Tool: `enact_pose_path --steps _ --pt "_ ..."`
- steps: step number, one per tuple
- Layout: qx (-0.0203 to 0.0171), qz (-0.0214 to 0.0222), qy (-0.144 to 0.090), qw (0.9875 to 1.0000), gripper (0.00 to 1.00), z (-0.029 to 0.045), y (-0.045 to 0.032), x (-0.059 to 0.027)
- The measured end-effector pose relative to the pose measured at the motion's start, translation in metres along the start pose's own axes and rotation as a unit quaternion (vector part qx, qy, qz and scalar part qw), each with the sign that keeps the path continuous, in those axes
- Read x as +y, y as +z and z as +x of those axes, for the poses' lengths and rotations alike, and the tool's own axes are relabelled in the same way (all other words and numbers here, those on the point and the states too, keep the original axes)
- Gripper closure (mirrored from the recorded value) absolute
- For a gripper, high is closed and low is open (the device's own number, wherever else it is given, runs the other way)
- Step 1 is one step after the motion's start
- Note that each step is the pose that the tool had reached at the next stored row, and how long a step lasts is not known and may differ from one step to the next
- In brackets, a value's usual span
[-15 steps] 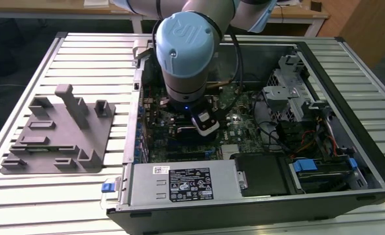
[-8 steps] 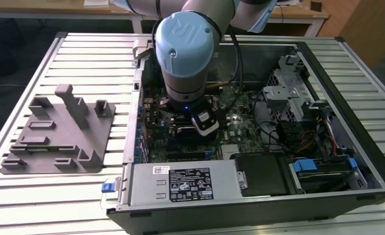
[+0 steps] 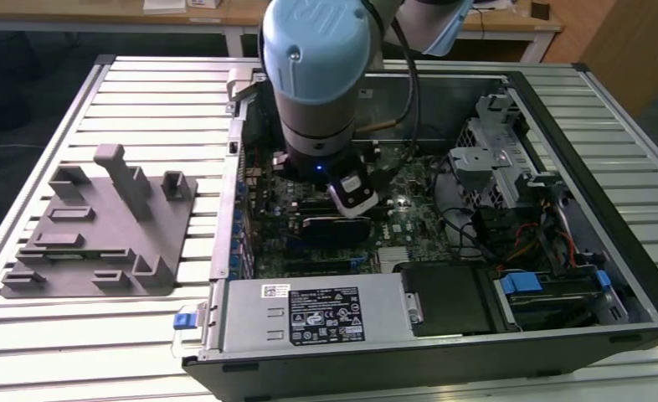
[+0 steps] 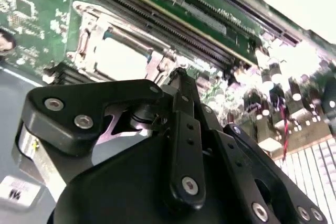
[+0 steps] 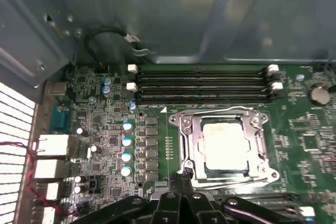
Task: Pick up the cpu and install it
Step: 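Install the second cpu locking lever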
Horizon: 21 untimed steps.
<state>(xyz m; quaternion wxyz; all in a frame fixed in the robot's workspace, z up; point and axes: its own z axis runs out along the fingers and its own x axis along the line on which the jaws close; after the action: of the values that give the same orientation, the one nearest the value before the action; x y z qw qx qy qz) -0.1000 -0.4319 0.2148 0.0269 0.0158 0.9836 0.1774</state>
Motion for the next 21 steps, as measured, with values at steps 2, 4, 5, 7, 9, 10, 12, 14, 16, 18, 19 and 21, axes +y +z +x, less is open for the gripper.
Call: enact_pose_path --steps 2,4,5,7,9,10,12,14,16,18,19,21 --pt "-0.0008 0.0050 0.002 1.0000 0.89 -0.0006 -0.0045 0.0017" --pt "-0.0021 0.0140 0.004 0.9999 0.89 -0.0017 -0.0073 0.0028" --pt "-0.0030 0.0214 0.006 0.9998 0.89 -0.0021 -0.0081 0.0031" --pt "-0.0050 0.0357 0.009 0.9993 0.89 -0.0034 -0.0083 0.0032" --pt "-0.0066 0.0445 0.013 0.9989 0.89 -0.0055 -0.0079 0.0037" --pt "-0.0071 0.0461 0.014 0.9988 0.89 -0.0069 -0.0076 0.0044" --pt "-0.0076 0.0474 0.015 0.9987 0.89 -0.0103 -0.0067 0.0060" --pt "-0.0079 0.0482 0.016 0.9987 0.89 -0.0136 -0.0057 0.0082" --pt "-0.0081 0.0494 0.016 0.9986 0.89 -0.0161 -0.0041 0.0115" --pt "-0.0081 0.0517 0.016 0.9985 0.89 -0.0184 -0.0024 0.0154" --pt "-0.0082 0.0531 0.016 0.9984 0.89 -0.0195 -0.0016 0.0173" --pt "-0.0084 0.0569 0.016 0.9982 0.89 -0.0213 0.0002 0.0211"
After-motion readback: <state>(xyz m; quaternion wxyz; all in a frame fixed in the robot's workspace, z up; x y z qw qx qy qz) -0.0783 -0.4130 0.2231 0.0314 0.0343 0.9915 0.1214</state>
